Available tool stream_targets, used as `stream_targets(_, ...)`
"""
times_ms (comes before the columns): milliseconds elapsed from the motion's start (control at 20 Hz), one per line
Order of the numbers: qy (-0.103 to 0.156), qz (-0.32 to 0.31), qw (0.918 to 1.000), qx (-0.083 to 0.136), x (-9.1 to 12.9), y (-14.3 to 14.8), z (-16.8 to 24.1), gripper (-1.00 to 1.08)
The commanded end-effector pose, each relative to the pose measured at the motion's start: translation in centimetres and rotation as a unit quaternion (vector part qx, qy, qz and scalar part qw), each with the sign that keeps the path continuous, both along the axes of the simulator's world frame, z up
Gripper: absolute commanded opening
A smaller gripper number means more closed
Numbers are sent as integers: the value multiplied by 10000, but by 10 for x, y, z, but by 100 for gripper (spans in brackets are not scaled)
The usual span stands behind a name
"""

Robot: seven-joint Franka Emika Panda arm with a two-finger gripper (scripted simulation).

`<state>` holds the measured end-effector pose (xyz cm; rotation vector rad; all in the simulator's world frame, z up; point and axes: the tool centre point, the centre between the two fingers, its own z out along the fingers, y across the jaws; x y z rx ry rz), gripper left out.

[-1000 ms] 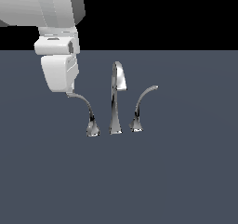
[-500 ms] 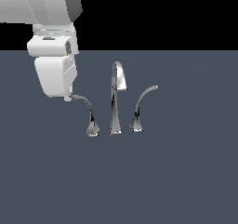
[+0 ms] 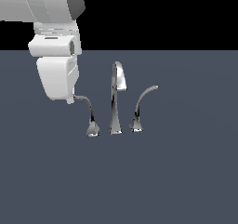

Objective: Turn on the faucet by rotating a designated handle.

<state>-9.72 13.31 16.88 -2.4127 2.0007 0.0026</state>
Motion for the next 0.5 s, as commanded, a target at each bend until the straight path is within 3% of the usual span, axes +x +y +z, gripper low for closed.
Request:
stream_targets(0,7,-73,10000,-18,-2,-16,1,-100)
stream_targets(450,16,-99,9999,-32,-11,-49,1,-100)
